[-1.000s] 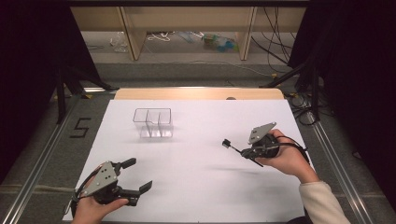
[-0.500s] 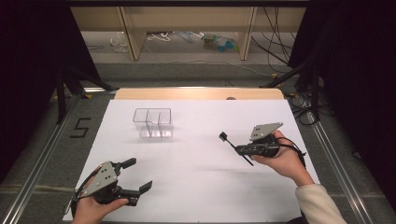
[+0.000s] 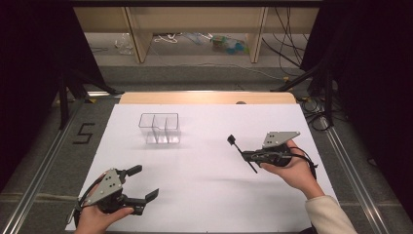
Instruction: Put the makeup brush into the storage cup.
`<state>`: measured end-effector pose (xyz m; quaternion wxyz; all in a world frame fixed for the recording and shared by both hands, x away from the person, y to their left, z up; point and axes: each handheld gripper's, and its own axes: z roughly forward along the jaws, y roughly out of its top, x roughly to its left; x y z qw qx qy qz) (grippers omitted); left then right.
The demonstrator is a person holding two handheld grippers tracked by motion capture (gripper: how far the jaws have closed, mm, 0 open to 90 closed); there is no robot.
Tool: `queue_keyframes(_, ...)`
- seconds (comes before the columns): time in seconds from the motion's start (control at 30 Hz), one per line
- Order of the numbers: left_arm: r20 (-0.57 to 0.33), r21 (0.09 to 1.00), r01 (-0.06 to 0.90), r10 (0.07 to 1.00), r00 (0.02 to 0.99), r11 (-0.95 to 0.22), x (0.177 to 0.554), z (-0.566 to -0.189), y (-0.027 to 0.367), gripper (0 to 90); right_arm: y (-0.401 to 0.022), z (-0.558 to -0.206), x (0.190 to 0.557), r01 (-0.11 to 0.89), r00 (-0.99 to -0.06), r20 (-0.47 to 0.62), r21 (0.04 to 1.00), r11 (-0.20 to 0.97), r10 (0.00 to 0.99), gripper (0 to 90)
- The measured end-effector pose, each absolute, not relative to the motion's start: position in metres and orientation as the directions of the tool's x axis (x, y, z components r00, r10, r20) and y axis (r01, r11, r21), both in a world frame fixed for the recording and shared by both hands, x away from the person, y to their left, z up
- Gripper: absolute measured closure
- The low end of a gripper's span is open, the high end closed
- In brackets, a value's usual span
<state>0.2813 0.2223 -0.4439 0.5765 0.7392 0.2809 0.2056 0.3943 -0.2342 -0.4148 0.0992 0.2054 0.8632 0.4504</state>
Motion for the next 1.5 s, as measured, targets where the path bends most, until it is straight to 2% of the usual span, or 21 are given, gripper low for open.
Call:
queue_keyframes(0.27, -0.020, 0.968, 0.178, 0.653, 0.757, -0.177, 0.281, -0.444, 0.222, 6.9, -0.230, -0.416, 0.389, 0.253, -0.889, 0.021, 0.854, 0.454, 0.456, 85.8)
queue_keyframes(0.4, -0.020, 0.968, 0.179, 0.653, 0.757, -0.177, 0.281, -0.444, 0.222, 6.9, -0.228, -0.416, 0.385, 0.255, -0.880, 0.050, 0.889, 0.381, 0.472, 85.8)
queue_keyframes(0.97, -0.039, 0.971, 0.183, 0.654, 0.755, -0.153, 0.286, -0.442, 0.219, 8.0, -0.215, -0.421, 0.375, 0.271, -0.875, 0.100, 0.912, 0.308, 0.473, 85.8)
queue_keyframes(1.43, -0.054, 0.977, 0.171, 0.633, 0.773, -0.126, 0.310, -0.435, 0.190, 12.4, -0.206, -0.417, 0.368, 0.218, -0.872, 0.077, 0.945, 0.242, 0.483, 85.8)
queue_keyframes(1.5, -0.053, 0.976, 0.173, 0.630, 0.775, -0.131, 0.312, -0.433, 0.184, 13.8, -0.206, -0.416, 0.366, 0.240, -0.871, 0.093, 0.937, 0.253, 0.482, 85.8)
